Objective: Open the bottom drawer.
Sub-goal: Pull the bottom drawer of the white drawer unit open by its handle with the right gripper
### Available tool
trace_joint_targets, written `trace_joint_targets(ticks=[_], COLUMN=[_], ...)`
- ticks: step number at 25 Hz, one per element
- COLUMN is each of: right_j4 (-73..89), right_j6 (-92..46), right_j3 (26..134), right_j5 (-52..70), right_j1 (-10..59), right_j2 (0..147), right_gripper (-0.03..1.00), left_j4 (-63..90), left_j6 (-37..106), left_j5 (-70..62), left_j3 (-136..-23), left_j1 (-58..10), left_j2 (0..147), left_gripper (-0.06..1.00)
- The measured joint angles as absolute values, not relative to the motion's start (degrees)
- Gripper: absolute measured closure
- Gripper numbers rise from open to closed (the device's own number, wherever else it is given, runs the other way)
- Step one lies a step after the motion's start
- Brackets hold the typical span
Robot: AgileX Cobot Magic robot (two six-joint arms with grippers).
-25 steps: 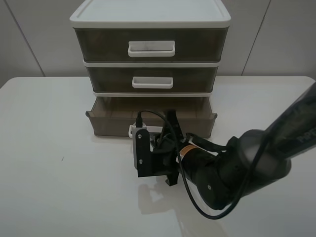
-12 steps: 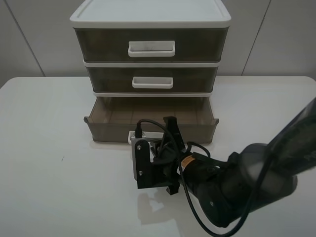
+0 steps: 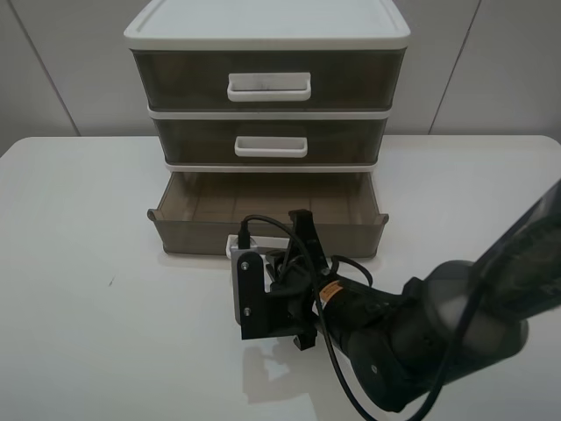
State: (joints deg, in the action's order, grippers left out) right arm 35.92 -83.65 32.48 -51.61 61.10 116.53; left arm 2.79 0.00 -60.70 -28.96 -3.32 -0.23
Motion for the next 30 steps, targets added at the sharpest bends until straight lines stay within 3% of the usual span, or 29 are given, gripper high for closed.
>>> trace_joint_targets(ticks=[12, 21, 30], right_j4=[36.5, 35.9, 37.9], right_j6=[-83.6, -84.8, -87.1], right_j3=[32.5, 31.7, 29.8], right_j5=[-51.6, -51.9, -54.3], right_j1=[62.3, 62.4, 65.1], right_j2=[116.5, 116.5, 109.9], right_gripper=[0.84, 0.45, 0.41], left_j4=[2.8, 2.8, 2.8], left_j6=[0.0, 0.0, 0.0], left_j5=[-60.7, -60.7, -60.7], left_j3=[-29.0, -29.0, -29.0], left_j1=[-3.3, -3.3, -3.3], left_j2=[-0.2, -0.2, -0.2], left_gripper=[0.20, 0.20, 0.20])
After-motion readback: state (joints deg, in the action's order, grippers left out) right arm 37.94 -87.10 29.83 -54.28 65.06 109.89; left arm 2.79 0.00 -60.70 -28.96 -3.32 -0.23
